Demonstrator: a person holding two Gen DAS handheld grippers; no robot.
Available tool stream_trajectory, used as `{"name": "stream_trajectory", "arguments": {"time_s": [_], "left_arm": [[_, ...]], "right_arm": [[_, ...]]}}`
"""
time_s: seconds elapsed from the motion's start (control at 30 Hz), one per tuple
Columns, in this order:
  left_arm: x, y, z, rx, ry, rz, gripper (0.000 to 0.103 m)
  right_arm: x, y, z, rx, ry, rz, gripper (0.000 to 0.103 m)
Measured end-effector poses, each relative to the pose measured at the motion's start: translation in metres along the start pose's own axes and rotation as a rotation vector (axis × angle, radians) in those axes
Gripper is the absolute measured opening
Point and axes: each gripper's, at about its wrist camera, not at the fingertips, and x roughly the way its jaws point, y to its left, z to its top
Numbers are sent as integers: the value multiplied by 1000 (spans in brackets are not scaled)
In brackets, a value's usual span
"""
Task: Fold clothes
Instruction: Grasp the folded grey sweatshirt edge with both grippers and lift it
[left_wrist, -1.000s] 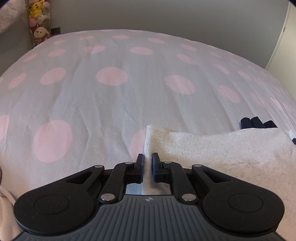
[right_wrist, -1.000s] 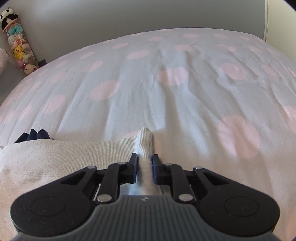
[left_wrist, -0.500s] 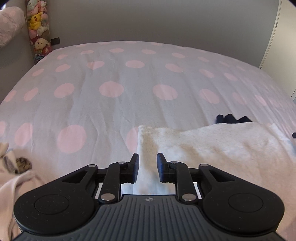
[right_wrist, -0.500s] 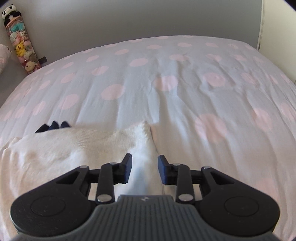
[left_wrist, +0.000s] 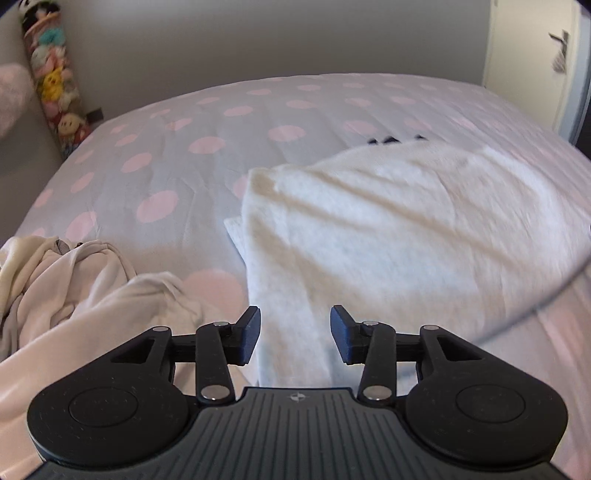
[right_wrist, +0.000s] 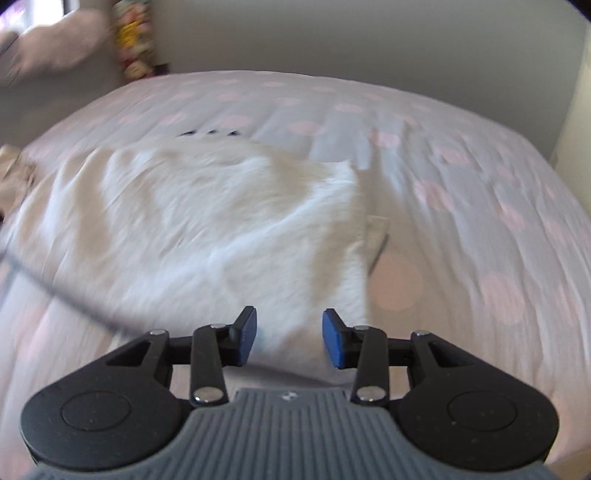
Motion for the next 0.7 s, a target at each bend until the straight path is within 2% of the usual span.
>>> {"name": "stream_trajectory", "arguments": {"time_s": [0.13,0.33,0.6,0.7], "left_arm": [[-2,-24,-18,117,-1,22,44],[11,-61,-42,407,11,104,48],[39,-83,-69,751,11,221,50],[46,-89,-85,913,-38,291,52]], "right_arm": [[-1,24,-13,-167,-5,-18,49],[11,49,-24,-402,-19,-90,68],[45,69,-46,-723,17,-207,69],[52,73,-60,-847,-9,-266,69]]}}
